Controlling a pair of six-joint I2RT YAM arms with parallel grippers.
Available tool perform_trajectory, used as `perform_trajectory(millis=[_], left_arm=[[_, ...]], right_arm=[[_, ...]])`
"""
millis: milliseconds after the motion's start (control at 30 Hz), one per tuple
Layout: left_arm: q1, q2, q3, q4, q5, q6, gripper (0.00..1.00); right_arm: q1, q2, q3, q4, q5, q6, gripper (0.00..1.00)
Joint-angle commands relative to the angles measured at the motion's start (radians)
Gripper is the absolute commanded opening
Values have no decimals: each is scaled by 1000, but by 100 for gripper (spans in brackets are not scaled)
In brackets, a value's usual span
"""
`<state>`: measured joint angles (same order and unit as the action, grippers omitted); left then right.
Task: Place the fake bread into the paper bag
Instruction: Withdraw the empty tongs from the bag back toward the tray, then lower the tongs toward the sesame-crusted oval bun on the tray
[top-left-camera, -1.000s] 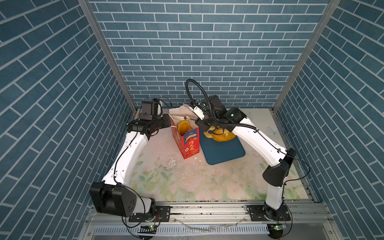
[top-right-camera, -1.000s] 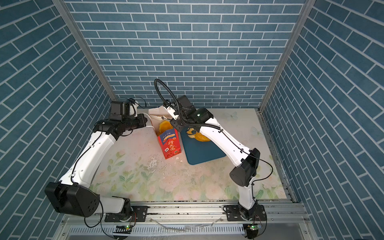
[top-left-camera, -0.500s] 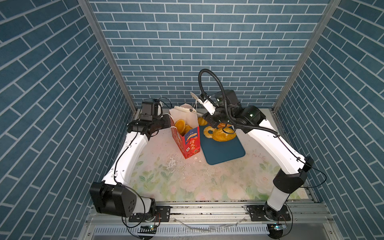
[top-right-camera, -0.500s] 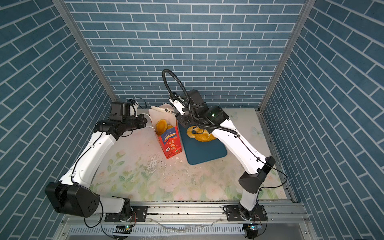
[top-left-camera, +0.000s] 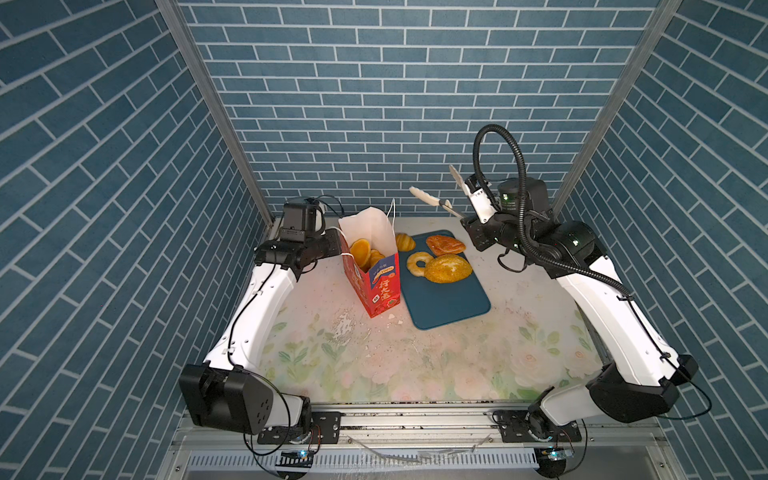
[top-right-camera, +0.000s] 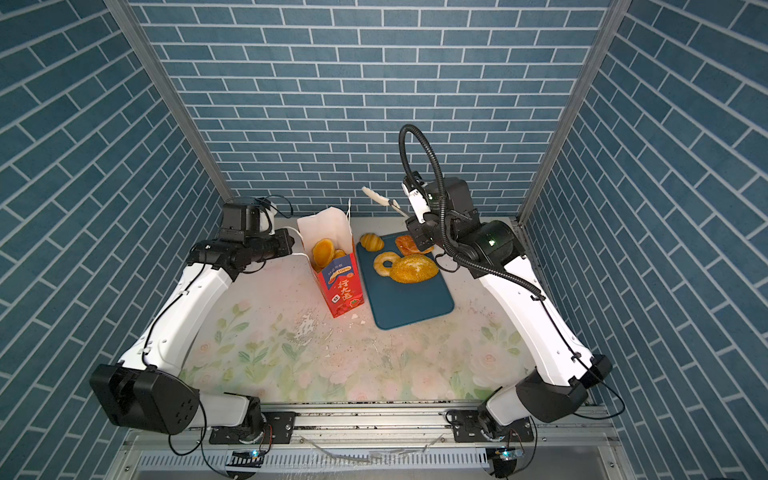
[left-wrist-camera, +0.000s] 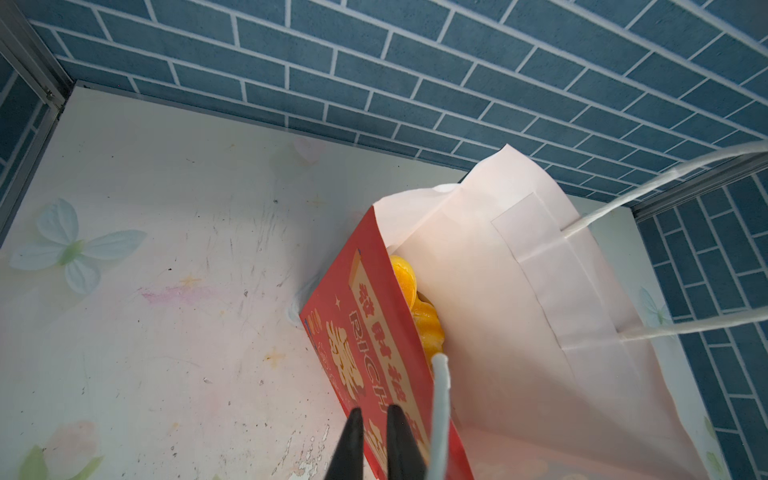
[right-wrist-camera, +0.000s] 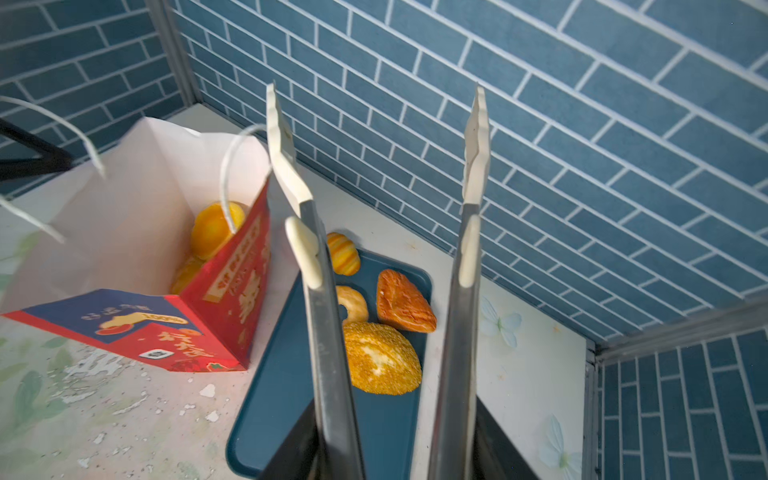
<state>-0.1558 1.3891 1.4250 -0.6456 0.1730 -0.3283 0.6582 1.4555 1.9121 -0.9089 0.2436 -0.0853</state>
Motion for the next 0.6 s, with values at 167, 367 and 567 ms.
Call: perform_trajectory(millis=[167, 367, 567], left_arm=[[-2, -27, 20, -19, -17, 12, 14], [-2, -34, 14, -21, -16, 12, 14], [-2, -48, 0, -23, -17, 11, 14]], right_arm=[[-163, -34, -254, -18, -54, 95, 50], [-245, 26, -350, 37, -152, 52, 50], [-308, 145, -336, 47, -211, 33, 49]])
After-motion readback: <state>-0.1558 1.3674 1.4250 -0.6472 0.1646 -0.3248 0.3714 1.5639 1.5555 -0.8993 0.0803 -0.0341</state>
